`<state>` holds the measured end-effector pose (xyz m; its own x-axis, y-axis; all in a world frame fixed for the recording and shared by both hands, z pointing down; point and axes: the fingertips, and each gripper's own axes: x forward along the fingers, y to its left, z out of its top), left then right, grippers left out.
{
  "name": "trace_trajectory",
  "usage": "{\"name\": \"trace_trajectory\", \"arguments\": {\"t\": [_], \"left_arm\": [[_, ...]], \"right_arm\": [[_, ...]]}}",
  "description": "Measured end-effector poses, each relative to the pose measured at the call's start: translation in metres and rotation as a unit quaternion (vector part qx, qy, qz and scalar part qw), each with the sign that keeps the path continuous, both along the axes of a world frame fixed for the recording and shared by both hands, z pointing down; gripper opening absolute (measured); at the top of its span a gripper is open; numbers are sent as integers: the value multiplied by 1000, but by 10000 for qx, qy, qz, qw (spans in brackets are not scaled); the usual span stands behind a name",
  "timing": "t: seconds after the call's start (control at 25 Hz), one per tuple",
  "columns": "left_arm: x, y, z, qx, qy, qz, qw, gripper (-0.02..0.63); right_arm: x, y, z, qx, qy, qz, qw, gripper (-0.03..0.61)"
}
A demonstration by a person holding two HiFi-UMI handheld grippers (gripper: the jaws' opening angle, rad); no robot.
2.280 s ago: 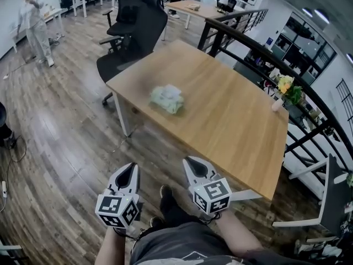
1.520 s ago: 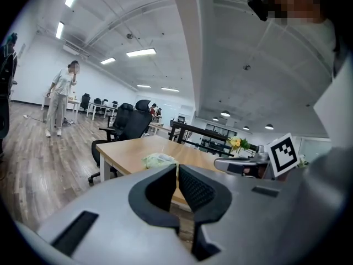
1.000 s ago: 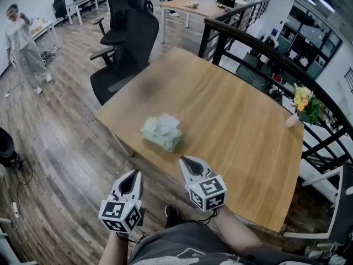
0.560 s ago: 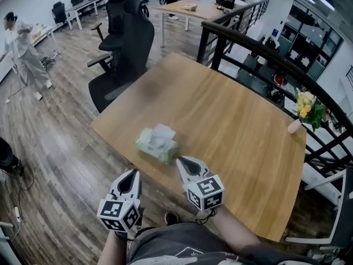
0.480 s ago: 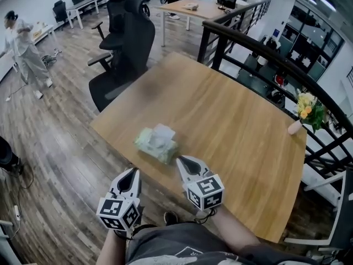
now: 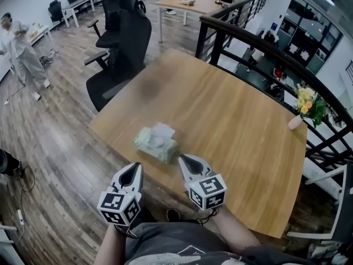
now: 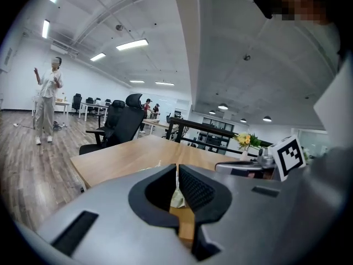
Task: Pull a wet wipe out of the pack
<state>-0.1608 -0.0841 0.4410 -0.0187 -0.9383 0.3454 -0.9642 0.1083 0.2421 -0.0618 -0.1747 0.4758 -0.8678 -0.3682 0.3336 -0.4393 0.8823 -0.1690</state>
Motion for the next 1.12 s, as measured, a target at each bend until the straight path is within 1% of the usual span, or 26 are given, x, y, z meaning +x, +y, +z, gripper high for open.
{"name": "trace_trajectory", "arguments": {"t": [0.24, 0.36, 0.52, 0.84, 1.12], "left_arm": [[-12, -17, 8, -56, 36, 506, 9987, 26], [-23, -28, 13, -119, 126, 793, 9967, 26], [-32, -46, 18, -199, 130, 1161, 9930, 26], [-40, -72, 30, -356, 280, 1921, 9803, 26], [-39, -94, 50, -488, 75, 2402, 9695, 28]], "right_arm": [[-7, -4, 10, 6, 191, 370, 9991, 28], [-15, -8, 9, 29, 269, 604, 9978, 28], [-22, -15, 6, 42, 322, 919, 9952, 28], [-36, -22, 12, -11, 443, 1452, 9884, 28], [-32, -32, 20, -75, 496, 2000, 9785, 28]]}}
